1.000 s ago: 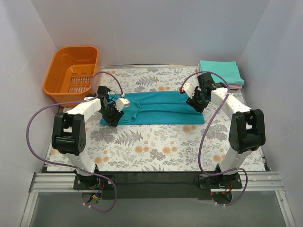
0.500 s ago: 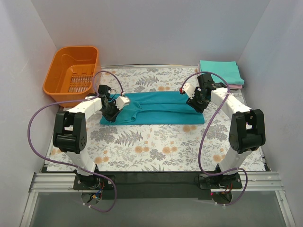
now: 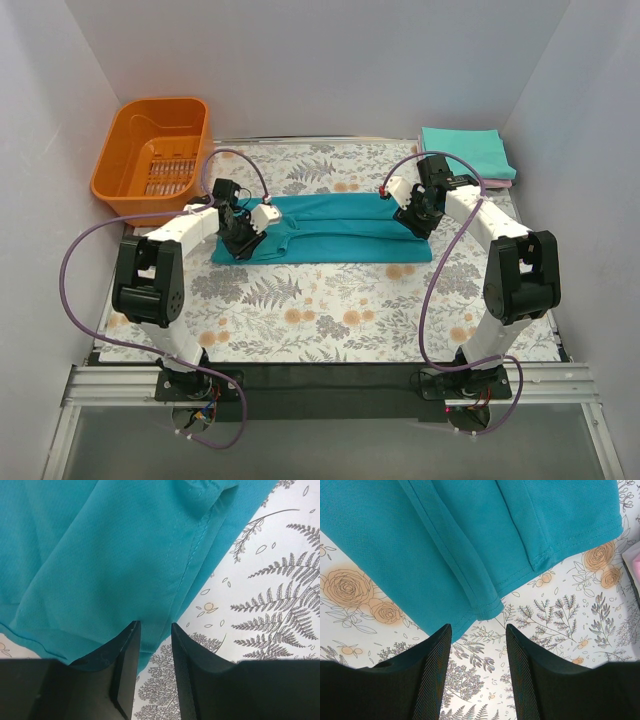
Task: Fold and stack the t-shirts
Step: Fold the tshirt
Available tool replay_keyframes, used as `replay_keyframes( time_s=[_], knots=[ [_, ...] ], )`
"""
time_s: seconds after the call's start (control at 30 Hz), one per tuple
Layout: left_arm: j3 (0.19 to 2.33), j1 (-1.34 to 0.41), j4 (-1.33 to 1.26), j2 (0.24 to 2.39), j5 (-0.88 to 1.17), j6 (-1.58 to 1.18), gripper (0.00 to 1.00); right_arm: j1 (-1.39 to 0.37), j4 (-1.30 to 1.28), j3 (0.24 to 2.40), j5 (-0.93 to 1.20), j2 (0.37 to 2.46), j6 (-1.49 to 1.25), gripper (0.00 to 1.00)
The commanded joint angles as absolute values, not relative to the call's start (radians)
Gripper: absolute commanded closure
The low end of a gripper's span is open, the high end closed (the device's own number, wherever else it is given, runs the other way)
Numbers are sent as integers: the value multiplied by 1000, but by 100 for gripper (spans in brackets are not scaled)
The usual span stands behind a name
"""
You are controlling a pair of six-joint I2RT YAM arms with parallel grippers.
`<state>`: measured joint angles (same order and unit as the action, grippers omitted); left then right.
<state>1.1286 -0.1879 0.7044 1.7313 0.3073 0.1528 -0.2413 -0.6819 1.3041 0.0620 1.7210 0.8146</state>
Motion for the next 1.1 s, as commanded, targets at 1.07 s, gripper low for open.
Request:
replay_keyframes(
  time_s=[1.07],
  knots=[
    [1339, -210, 805, 1787, 317, 195, 94, -235, -696, 1296, 61, 1724, 827, 55]
  ],
)
